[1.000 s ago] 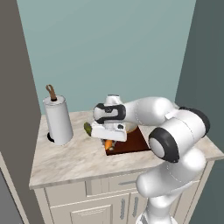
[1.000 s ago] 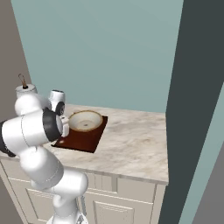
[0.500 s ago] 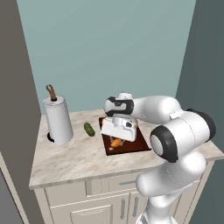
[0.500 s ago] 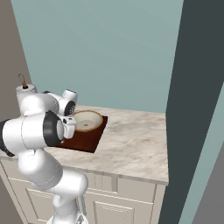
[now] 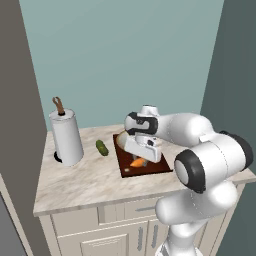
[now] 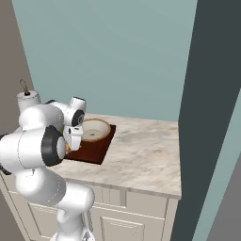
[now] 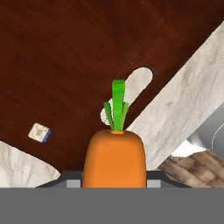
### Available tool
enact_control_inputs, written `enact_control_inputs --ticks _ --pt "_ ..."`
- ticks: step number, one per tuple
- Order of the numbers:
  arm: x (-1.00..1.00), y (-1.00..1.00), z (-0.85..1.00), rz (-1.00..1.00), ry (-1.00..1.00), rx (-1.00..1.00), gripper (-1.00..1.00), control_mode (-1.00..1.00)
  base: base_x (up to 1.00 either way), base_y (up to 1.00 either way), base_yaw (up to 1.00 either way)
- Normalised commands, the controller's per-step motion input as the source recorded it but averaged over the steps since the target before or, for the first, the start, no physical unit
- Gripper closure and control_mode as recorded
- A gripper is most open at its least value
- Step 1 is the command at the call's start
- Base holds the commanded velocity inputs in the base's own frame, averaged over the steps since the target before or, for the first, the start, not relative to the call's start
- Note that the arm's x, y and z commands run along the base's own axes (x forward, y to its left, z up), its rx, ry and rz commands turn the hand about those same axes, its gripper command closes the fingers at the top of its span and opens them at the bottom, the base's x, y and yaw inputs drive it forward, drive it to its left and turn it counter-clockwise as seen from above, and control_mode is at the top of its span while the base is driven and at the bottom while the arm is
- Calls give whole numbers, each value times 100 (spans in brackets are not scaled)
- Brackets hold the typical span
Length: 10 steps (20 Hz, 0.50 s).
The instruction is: Place the two vegetables and bowl onto the tray for setting up a vegetable dip station.
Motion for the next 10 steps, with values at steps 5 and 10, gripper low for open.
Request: enact_control_inputs --ticks 5,10 --pt "-1 -19 0 -32 3 -21 100 -100 0 0 0" --pt "1 -18 0 -29 14 -14 100 -100 0 0 0"
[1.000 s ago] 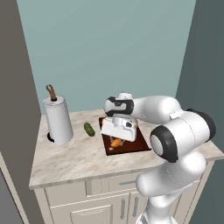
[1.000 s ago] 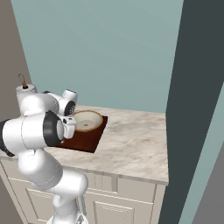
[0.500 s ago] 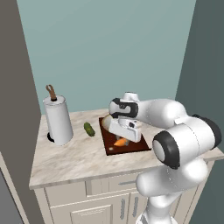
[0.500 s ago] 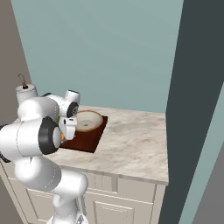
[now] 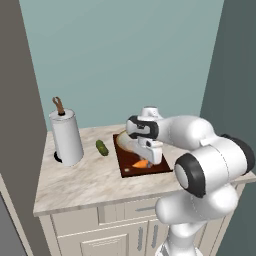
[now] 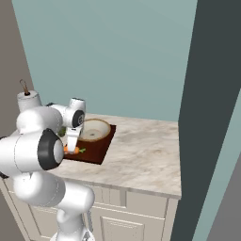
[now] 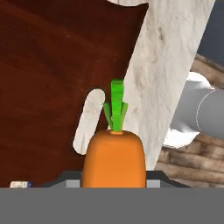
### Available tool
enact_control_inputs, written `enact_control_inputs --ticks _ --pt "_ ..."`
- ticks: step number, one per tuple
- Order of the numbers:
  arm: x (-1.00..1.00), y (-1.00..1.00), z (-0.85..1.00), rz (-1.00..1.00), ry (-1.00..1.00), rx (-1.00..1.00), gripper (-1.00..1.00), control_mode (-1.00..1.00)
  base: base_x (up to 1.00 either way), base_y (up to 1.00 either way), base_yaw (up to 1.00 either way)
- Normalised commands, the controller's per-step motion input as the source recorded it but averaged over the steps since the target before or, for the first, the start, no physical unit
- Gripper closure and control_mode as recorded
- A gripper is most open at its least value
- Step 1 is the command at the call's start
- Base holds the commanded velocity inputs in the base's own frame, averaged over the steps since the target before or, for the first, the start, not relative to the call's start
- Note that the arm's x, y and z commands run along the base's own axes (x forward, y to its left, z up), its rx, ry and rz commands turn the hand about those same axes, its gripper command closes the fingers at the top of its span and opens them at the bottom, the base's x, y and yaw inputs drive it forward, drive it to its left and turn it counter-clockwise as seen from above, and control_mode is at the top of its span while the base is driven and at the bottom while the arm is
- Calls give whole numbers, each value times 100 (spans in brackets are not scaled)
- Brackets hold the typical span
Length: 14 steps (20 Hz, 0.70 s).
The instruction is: Place the two vegetables and bowl onto the tray for setting up a vegetable dip station.
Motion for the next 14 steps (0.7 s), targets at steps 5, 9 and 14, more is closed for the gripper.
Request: enact_control_inputs --ticks 5,9,14 --pt "4 -14 0 -23 14 -11 100 -100 0 0 0" --pt "3 -4 0 -18 4 -8 100 -100 0 0 0" --pt "5 0 0 -15 0 -10 100 -100 0 0 0"
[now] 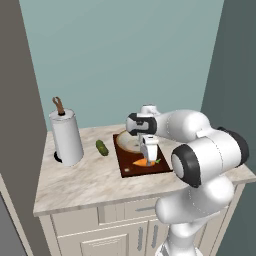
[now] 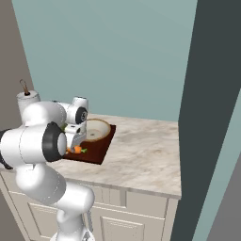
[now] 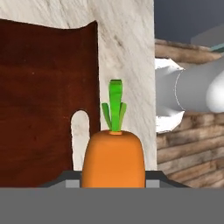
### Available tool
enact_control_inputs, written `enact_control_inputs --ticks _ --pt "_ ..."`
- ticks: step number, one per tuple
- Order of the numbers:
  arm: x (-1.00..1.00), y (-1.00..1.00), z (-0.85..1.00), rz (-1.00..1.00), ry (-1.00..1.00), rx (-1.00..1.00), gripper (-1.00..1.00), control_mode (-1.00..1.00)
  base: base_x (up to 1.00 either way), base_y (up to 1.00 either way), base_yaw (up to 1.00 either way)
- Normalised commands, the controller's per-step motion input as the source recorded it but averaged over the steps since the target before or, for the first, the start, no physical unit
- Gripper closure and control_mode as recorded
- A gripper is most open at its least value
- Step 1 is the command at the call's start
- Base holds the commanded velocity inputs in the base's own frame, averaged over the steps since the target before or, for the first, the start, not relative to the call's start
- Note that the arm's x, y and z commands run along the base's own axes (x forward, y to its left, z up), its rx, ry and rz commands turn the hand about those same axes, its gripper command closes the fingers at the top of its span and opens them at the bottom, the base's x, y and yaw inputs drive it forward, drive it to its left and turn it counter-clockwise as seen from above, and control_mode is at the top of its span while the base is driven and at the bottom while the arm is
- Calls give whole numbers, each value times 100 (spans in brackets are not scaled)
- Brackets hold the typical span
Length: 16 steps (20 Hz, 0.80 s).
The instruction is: Place the two vegetables and bowl onto the tray for setting up a vegetable dip station.
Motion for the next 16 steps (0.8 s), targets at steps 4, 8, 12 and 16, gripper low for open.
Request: enact_control_inputs --ticks 4,8,12,16 --pt "2 0 0 -10 0 -9 100 -100 0 0 0" --pt "0 0 -5 -3 0 -5 100 -100 0 0 0" --pt "10 0 -6 -3 -1 -4 100 -100 0 0 0" --pt "9 0 -3 -2 -1 0 100 -100 0 0 0"
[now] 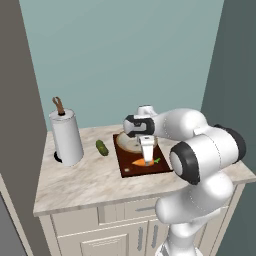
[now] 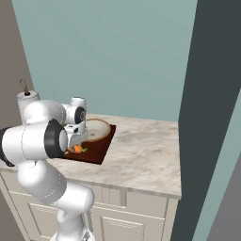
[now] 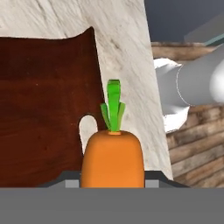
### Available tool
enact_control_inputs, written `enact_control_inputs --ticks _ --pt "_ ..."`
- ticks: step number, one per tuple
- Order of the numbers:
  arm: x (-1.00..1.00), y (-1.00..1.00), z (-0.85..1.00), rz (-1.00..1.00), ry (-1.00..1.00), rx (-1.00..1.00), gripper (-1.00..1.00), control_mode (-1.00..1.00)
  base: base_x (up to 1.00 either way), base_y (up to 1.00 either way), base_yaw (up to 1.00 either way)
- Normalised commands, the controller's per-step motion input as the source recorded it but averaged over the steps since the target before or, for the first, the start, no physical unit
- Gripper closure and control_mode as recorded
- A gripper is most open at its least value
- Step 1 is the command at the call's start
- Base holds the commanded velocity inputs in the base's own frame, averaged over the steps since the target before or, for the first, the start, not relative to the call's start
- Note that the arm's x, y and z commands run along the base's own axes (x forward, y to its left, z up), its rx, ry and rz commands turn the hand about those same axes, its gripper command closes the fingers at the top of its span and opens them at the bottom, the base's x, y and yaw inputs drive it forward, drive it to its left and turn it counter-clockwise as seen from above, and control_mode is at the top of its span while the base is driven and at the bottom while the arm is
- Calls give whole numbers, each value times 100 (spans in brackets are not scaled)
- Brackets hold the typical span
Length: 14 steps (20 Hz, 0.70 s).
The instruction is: Place the two vegetables and bowl onto the tray for setting up a vegetable dip station.
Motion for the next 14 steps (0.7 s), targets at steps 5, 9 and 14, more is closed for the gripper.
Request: enact_control_inputs --ticks 5,9,14 --pt "6 0 -4 0 -6 0 100 -100 0 0 0" --pt "2 0 -9 0 -9 0 100 -100 0 0 0" --pt "0 0 -11 0 -14 0 100 -100 0 0 0"
